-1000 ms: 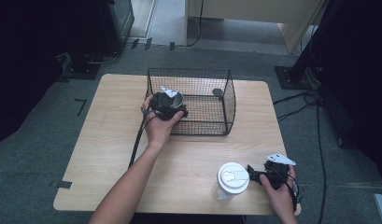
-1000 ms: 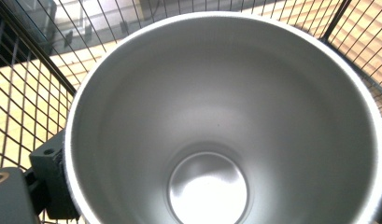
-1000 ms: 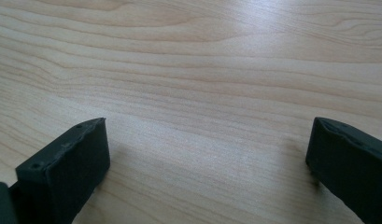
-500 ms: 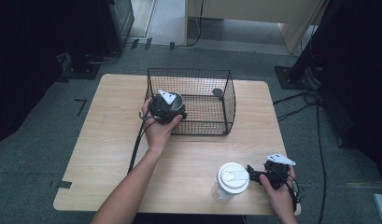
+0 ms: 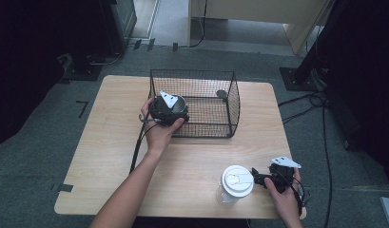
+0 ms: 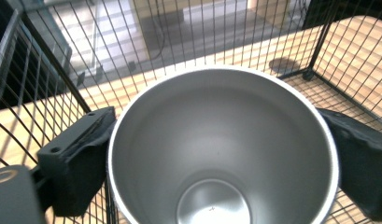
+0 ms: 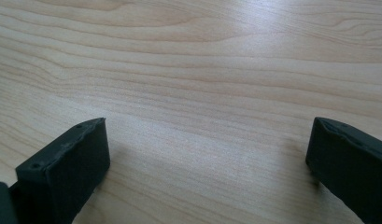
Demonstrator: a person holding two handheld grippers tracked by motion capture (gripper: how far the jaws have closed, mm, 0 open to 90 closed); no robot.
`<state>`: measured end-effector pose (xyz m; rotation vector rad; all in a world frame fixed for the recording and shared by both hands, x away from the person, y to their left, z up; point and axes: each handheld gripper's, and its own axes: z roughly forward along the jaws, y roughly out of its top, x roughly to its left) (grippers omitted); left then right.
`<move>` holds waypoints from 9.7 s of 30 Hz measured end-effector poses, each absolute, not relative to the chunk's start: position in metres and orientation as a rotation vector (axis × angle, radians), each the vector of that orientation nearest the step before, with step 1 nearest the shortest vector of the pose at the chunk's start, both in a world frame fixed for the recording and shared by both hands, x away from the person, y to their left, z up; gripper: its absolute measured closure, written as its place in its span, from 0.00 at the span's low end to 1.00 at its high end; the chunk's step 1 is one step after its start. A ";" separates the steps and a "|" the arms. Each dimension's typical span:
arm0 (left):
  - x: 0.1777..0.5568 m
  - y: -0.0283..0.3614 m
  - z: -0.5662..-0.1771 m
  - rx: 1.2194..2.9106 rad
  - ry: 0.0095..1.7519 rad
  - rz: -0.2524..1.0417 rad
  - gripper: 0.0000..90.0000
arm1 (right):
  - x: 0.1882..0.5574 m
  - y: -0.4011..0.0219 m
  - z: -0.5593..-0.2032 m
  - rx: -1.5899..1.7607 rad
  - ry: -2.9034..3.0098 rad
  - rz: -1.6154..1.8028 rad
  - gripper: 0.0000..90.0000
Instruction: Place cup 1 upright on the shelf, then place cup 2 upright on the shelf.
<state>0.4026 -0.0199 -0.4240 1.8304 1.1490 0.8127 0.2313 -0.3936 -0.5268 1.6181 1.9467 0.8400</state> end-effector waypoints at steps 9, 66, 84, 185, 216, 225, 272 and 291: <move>0.394 -0.010 -0.404 1.771 1.100 0.813 0.03 | 0.231 -0.394 -0.527 1.618 1.947 0.840 0.00; 0.288 0.113 -0.449 1.777 1.155 0.663 0.00 | 0.231 -0.394 -0.527 1.619 1.947 0.842 0.00; 0.268 0.165 -0.496 1.823 1.313 0.655 0.00 | 0.215 -0.400 -0.520 1.590 1.950 0.889 0.00; 0.257 0.209 -0.519 1.981 1.493 0.606 0.00 | 0.157 -0.308 -0.450 0.955 2.260 1.486 0.00; 0.259 0.208 -0.519 1.989 1.479 0.600 0.00 | 0.158 -0.282 -0.454 0.996 2.136 1.442 0.18; 0.259 0.208 -0.519 1.990 1.479 0.600 0.00 | 0.168 -0.283 -0.445 1.052 2.087 1.473 0.18; 0.260 0.208 -0.519 1.988 1.478 0.601 0.00 | 0.237 -0.251 -0.372 1.038 1.950 1.460 0.18; 0.260 0.208 -0.519 1.987 1.480 0.600 0.00 | 0.265 -0.242 -0.354 1.058 1.871 1.415 0.18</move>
